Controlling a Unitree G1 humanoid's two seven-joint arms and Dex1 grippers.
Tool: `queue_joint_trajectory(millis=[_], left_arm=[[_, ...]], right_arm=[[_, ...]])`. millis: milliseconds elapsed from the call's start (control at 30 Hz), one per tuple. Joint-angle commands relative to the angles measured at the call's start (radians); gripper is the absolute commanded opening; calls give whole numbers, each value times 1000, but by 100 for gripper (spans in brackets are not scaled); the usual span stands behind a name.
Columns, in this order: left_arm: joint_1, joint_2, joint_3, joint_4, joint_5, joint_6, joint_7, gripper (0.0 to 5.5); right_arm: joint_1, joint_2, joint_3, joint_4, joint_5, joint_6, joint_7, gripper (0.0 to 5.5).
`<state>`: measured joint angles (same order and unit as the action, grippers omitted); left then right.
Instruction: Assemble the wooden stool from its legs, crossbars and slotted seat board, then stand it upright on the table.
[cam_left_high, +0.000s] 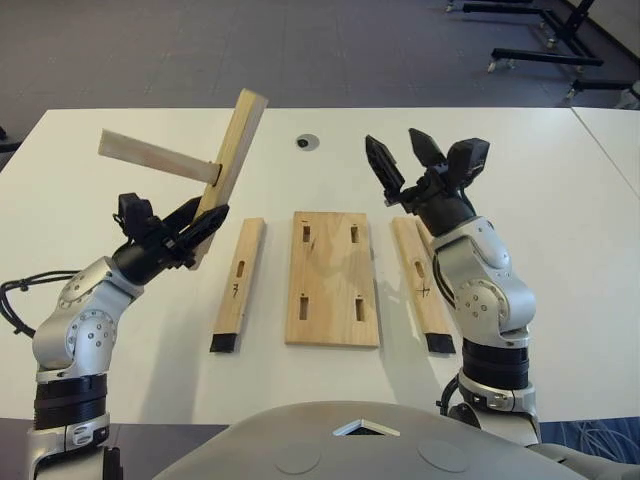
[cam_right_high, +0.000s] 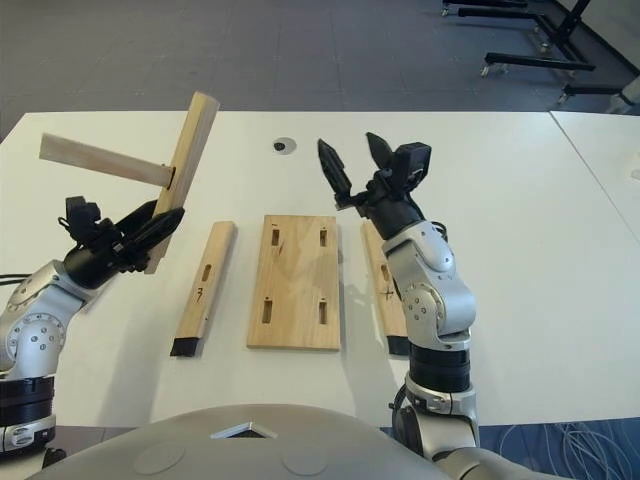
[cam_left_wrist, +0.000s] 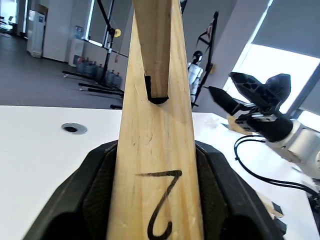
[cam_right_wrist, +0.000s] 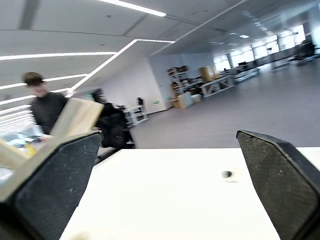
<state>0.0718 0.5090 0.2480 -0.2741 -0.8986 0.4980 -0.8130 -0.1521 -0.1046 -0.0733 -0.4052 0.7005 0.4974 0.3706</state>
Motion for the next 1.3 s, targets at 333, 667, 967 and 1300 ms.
queue_joint_trajectory(millis=[333, 667, 967, 1300], left_arm=[[-215, -54, -127, -232, -479, 325, 198, 204], [-171, -38, -157, -277, -478, 333, 195, 204], [-113, -33, -171, -205, -363, 297, 54, 204], [-68, -37, -175, -180, -287, 265, -42, 204]], right_arm=[[-114, -84, 49, 20, 382, 182, 315, 491], [-188, -30, 11, 27, 495, 186, 254, 491], [-202, -28, -2, 6, 610, 189, 198, 403], [-201, -38, 11, -9, 639, 184, 194, 243]])
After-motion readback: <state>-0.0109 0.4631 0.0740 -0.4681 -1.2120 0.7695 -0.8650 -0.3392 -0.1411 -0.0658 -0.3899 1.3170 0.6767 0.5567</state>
